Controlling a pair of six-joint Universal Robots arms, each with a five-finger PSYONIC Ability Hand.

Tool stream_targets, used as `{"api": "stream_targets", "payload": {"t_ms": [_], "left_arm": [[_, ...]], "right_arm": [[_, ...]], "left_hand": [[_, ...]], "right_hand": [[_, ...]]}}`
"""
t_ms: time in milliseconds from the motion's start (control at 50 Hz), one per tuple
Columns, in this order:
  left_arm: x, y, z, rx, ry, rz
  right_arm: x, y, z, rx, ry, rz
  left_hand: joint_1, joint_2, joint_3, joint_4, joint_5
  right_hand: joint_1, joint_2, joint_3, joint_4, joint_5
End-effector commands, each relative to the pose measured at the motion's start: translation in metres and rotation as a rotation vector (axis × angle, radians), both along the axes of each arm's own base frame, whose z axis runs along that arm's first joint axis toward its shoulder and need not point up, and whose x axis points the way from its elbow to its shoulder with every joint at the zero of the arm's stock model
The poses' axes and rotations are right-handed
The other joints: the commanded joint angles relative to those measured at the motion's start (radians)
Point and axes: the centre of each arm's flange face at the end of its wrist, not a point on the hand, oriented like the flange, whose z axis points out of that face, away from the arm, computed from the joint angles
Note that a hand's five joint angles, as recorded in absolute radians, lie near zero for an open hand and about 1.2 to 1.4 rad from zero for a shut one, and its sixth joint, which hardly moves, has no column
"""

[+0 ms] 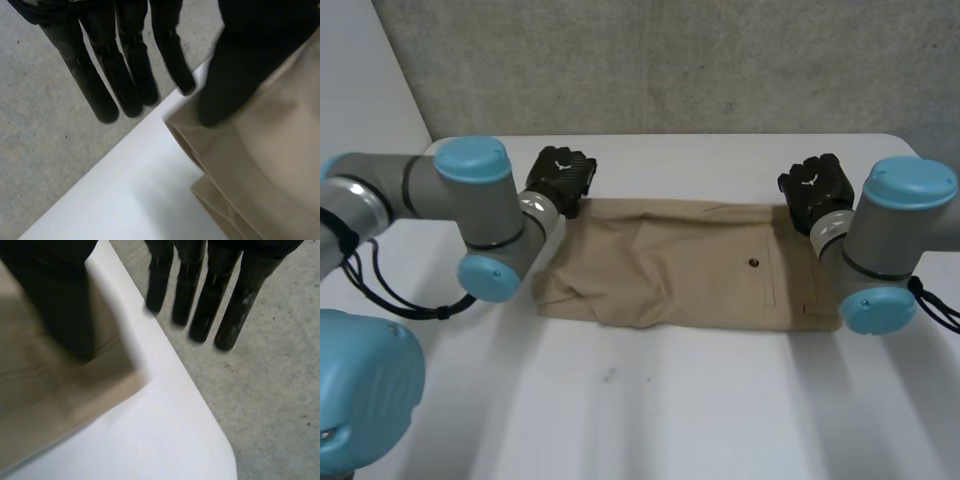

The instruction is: Fold the shorts.

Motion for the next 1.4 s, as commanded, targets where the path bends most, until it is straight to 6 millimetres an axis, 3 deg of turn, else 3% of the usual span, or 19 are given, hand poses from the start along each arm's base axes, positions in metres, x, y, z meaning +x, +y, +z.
{"api": "stream_targets", "payload": {"t_ms": [20, 60, 80, 100, 160, 220, 280, 320, 400, 560, 680, 940, 1020, 1080, 1200, 1340, 1400], "left_arm": [[-0.021, 0.011, 0.000, -0.100, 0.054, -0.047], [-0.025, 0.018, 0.013, -0.127, 0.067, -0.058], [-0.025, 0.021, 0.021, -0.136, 0.072, -0.061], [-0.023, 0.029, 0.036, -0.149, 0.080, -0.067], [-0.017, 0.043, 0.053, -0.150, 0.082, -0.068], [-0.007, 0.065, 0.071, -0.146, 0.080, -0.076], [0.003, 0.089, 0.084, -0.130, 0.083, -0.082], [0.008, 0.101, 0.086, -0.115, 0.077, -0.085], [0.027, 0.133, 0.083, -0.038, 0.070, -0.084], [0.051, 0.172, 0.074, 0.097, 0.152, -0.067], [0.059, 0.183, 0.061, 0.156, 0.151, -0.055], [0.065, 0.184, 0.050, 0.189, 0.135, -0.034], [0.065, 0.184, 0.050, 0.190, 0.135, -0.036], [0.065, 0.184, 0.050, 0.191, 0.136, -0.035], [0.066, 0.185, 0.051, 0.191, 0.136, -0.034], [0.076, 0.186, 0.063, 0.157, 0.151, 0.000], [0.081, 0.185, 0.067, 0.145, 0.160, 0.016]], "right_arm": [[0.008, -0.007, 0.022, -0.153, -0.051, 0.009], [0.008, -0.003, 0.042, -0.192, -0.089, 0.015], [0.006, 0.003, 0.062, -0.218, -0.130, 0.018], [0.005, 0.007, 0.072, -0.228, -0.152, 0.019], [-0.003, 0.026, 0.096, -0.223, -0.223, 0.024], [-0.011, 0.043, 0.104, -0.178, -0.247, 0.023], [-0.017, 0.067, 0.097, -0.050, -0.242, 0.036], [-0.022, 0.083, 0.080, 0.077, -0.232, 0.041], [-0.039, 0.101, 0.057, 0.278, -0.263, -0.010], [-0.059, 0.121, 0.018, 0.497, -0.364, -0.015], [-0.073, 0.110, 0.001, 0.469, -0.396, -0.043], [-0.074, 0.086, -0.032, 0.416, -0.384, -0.058], [-0.075, 0.082, -0.034, 0.406, -0.375, -0.057], [-0.079, 0.077, -0.035, 0.399, -0.356, -0.070], [-0.106, 0.065, -0.024, 0.364, -0.319, -0.159], [-0.149, 0.051, 0.015, 0.312, -0.182, -0.241], [-0.154, 0.048, 0.024, 0.305, -0.109, -0.239]], "left_hand": [[-0.713, -0.772, -0.772, -0.773, -0.766], [-0.713, -0.772, -0.772, -0.773, -0.766], [-0.713, -0.772, -0.772, -0.773, -0.766], [-0.713, -0.772, -0.772, -0.773, -0.766], [-0.713, -0.772, -0.772, -0.773, -0.766], [-0.713, -0.772, -0.772, -0.773, -0.766], [-0.712, -0.771, -0.771, -0.772, -0.766], [-0.712, -0.771, -0.771, -0.772, -0.766], [-0.709, -0.768, -0.768, -0.769, -0.763], [-0.706, -0.765, -0.765, -0.766, -0.760], [-0.704, -0.762, -0.762, -0.763, -0.757], [-0.706, -0.765, -0.765, -0.766, -0.760], [-0.706, -0.765, -0.765, -0.766, -0.760], [-0.706, -0.765, -0.765, -0.766, -0.760], [-0.706, -0.765, -0.765, -0.766, -0.760], [-0.712, -0.771, -0.771, -0.772, -0.766], [-0.713, -0.772, -0.772, -0.773, -0.766]], "right_hand": [[-0.415, -0.611, -0.626, -0.630, -0.629], [-0.415, -0.611, -0.626, -0.630, -0.629], [-0.415, -0.611, -0.626, -0.630, -0.629], [-0.415, -0.611, -0.626, -0.630, -0.629], [-0.415, -0.611, -0.626, -0.630, -0.629], [-0.415, -0.611, -0.626, -0.630, -0.629], [-0.415, -0.611, -0.626, -0.630, -0.629], [-0.415, -0.611, -0.626, -0.630, -0.629], [-0.411, -0.607, -0.622, -0.627, -0.625], [-0.120, -0.316, -0.332, -0.336, -0.335], [-0.008, -0.204, -0.219, -0.224, -0.223], [0.215, 0.019, 0.004, -0.001, 0.000], [0.733, 0.537, 0.522, 0.517, 0.519], [0.807, 0.611, 0.596, 0.591, 0.593], [0.807, 0.611, 0.596, 0.591, 0.593], [0.807, 0.611, 0.596, 0.591, 0.593], [0.807, 0.611, 0.596, 0.591, 0.593]]}}
